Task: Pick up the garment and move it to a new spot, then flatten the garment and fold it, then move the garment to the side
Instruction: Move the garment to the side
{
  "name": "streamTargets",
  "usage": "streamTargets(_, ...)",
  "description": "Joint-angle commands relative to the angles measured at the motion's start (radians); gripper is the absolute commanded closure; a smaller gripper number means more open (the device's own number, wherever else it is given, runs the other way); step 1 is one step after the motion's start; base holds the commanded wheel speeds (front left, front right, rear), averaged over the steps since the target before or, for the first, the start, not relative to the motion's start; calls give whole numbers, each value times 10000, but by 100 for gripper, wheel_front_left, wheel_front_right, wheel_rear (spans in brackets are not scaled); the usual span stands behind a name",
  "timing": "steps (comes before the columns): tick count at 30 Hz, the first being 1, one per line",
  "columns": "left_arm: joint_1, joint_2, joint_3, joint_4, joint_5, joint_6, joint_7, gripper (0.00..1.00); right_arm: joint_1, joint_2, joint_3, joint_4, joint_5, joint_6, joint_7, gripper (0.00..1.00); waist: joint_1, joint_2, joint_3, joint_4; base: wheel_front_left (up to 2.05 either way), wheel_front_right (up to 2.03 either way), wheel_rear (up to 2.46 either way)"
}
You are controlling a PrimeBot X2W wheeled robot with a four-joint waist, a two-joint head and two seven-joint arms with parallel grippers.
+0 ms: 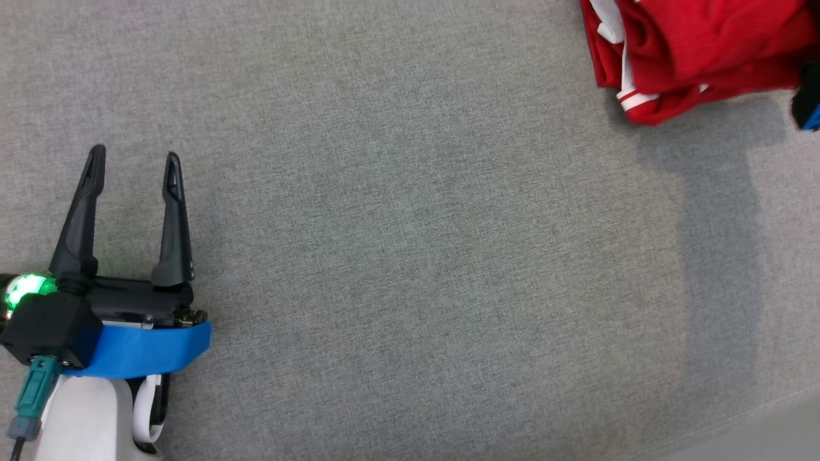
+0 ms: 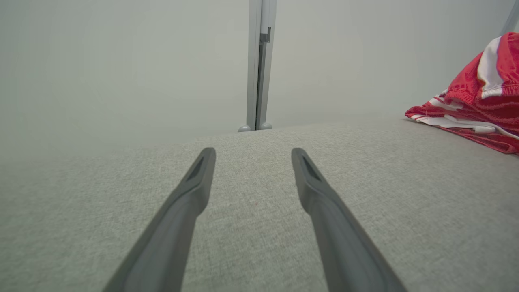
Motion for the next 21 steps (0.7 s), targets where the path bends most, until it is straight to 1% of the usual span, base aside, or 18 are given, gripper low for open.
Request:
streamTargets(1, -179, 78, 20, -120, 9, -65, 54, 0, -263, -183, -20, 51, 66, -2, 112, 100, -1, -3, 65, 6, 0, 0, 0)
streamTargets(3, -191, 107, -13, -315, 13, -59, 132, 0, -474, -376, 62, 96, 46, -2, 240, 100, -1, -3, 168, 12, 0, 0, 0)
streamTargets(6, -92, 188, 34, -516, -7, -8, 222, 0, -778, -396, 245, 323, 191, -2, 549, 100, -1, -3, 307, 2, 0, 0, 0)
streamTargets(9, -36, 206, 22, -597, -44, 33, 263, 0, -1149, -440, 433, 868, 169, -2, 802, 100, -1, -3, 399, 91, 0, 0, 0)
streamTargets(11, -14, 209, 23, -651, -65, 74, 268, 0, -1384, -487, 465, 1319, 18, -2, 783, 100, -1, -3, 431, 151, 0, 0, 0)
streamTargets(12, -8, 213, 26, -674, -77, 92, 266, 0, -1522, -504, 481, 1553, -139, -2, 723, 65, -1, -3, 446, 178, 0, 0, 0)
streamTargets(13, -3, 220, 25, -691, -77, 101, 258, 0, -1595, -488, 551, 1787, -327, -2, 714, 0, -1, -3, 446, 208, 0, 0, 0)
streamTargets(17, -22, 204, 1, -714, -131, 133, 220, 0, -2034, -430, 368, 2528, -1006, -2, 275, 0, -1, -3, 433, 336, 0, 0, 0)
streamTargets(21, 75, 222, 47, -646, -186, 186, 163, 0, -2269, -201, -13, 3111, -1605, -2, -213, 0, -1, -3, 348, 372, 0, 0, 0)
